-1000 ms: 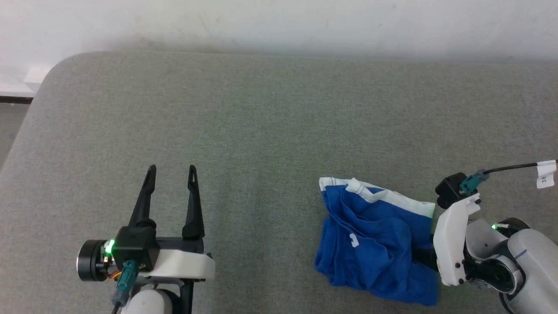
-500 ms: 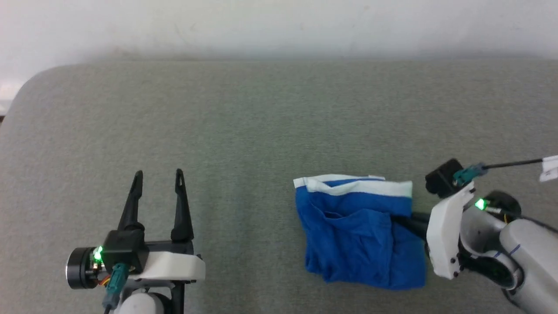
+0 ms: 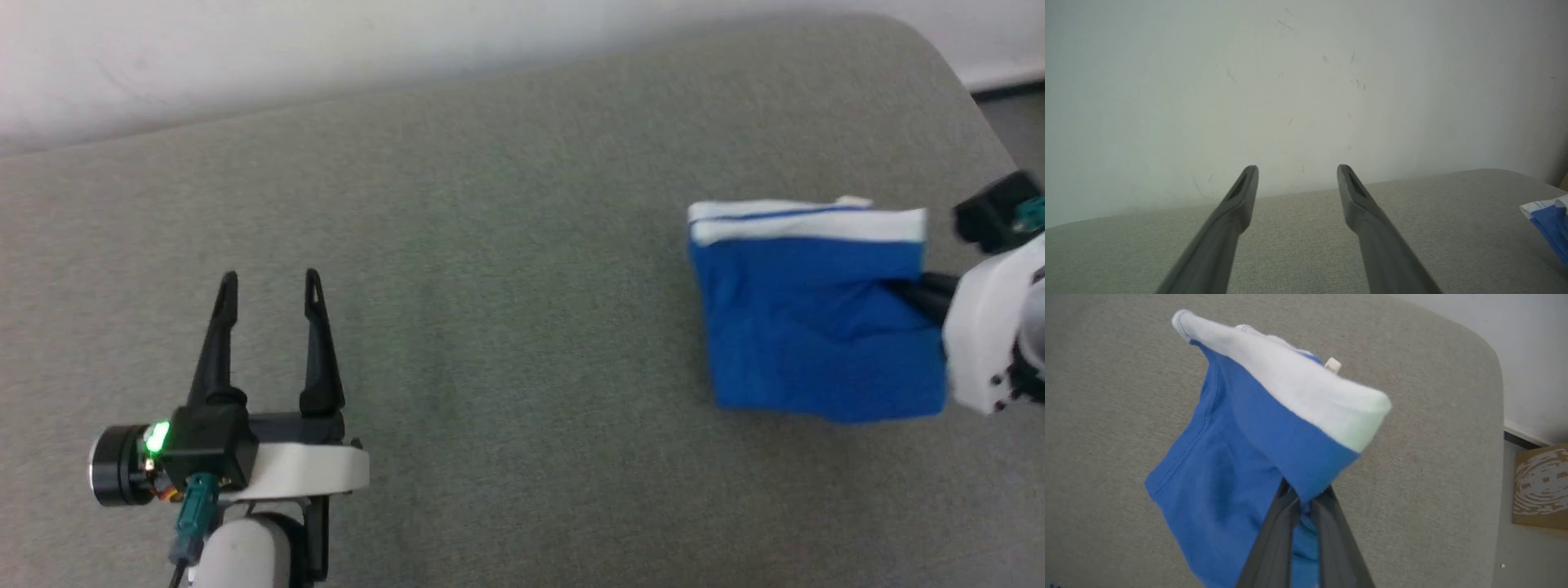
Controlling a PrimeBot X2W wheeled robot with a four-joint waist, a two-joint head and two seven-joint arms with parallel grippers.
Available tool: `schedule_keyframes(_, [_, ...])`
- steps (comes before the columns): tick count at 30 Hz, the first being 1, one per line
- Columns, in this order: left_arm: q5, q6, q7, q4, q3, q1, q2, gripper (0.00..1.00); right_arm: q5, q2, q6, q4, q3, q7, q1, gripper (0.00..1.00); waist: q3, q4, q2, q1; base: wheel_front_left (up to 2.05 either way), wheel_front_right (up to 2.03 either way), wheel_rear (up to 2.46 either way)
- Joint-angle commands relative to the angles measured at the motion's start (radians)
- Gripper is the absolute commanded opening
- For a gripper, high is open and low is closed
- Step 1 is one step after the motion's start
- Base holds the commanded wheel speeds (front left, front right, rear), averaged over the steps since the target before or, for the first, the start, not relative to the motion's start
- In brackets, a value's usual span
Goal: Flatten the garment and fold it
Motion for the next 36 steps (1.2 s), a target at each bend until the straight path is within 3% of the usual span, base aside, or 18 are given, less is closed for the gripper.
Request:
schedule_keyframes(1, [0.010,0.004,-0.005,-0.009,0.001,-0.024,0.008,1.00,-0.015,-0.008,-0.002,0.030,-0.014,-0.010,-0.024,0.00,0.128,-0.101,-0.0001,0.0000,0.00,0.00,0.00])
schedule_keyframes(11, [0.025,0.008,-0.005,-0.060,-0.031,-0.128,0.031,1.00,-0.164,-0.064,-0.002,0.315,-0.091,-0.065,-0.180,0.00,0.276,-0.050,-0.0001,0.0000,0.00,0.00,0.00])
schedule_keyframes(17, [0.027,0.025,-0.005,-0.077,-0.059,-0.150,0.033,1.00,-0.284,-0.052,-0.002,0.496,-0.121,-0.156,-0.279,0.00,0.294,-0.002,-0.0001,0.0000,0.00,0.00,0.00])
schedule_keyframes(22, [0.018,0.036,-0.005,-0.070,-0.071,-0.147,0.029,1.00,-0.307,-0.013,-0.002,0.606,-0.129,-0.186,-0.302,0.00,0.279,0.015,-0.0001,0.0000,0.00,0.00,0.00])
schedule_keyframes(23, [0.015,0.039,-0.005,-0.067,-0.072,-0.144,0.028,1.00,-0.312,-0.004,-0.002,0.634,-0.140,-0.196,-0.309,0.20,0.271,0.018,-0.0001,0.0000,0.00,0.00,0.00])
schedule_keyframes(24, [0.008,0.043,-0.005,-0.060,-0.075,-0.136,0.027,1.00,-0.340,0.005,-0.002,0.679,-0.149,-0.225,-0.320,1.00,0.248,0.023,-0.0001,0.0000,0.00,0.00,0.00])
schedule_keyframes(27, [0.000,0.046,-0.005,-0.054,-0.074,-0.126,0.025,1.00,-0.376,0.003,-0.002,0.713,-0.160,-0.271,-0.332,1.00,0.220,0.028,-0.0001,0.0000,0.00,0.00,0.00])
schedule_keyframes(33, [-0.024,0.052,-0.005,-0.019,-0.054,-0.056,0.018,1.00,-0.517,0.017,-0.002,0.710,-0.222,-0.531,-0.361,1.00,0.078,0.038,-0.0001,0.0000,0.00,0.00,0.00])
schedule_keyframes(36, [-0.030,0.051,-0.005,-0.009,-0.042,-0.033,0.017,1.00,-0.574,0.033,-0.002,0.694,-0.251,-0.609,-0.359,1.00,0.040,0.042,-0.0001,0.0000,0.00,0.00,0.00])
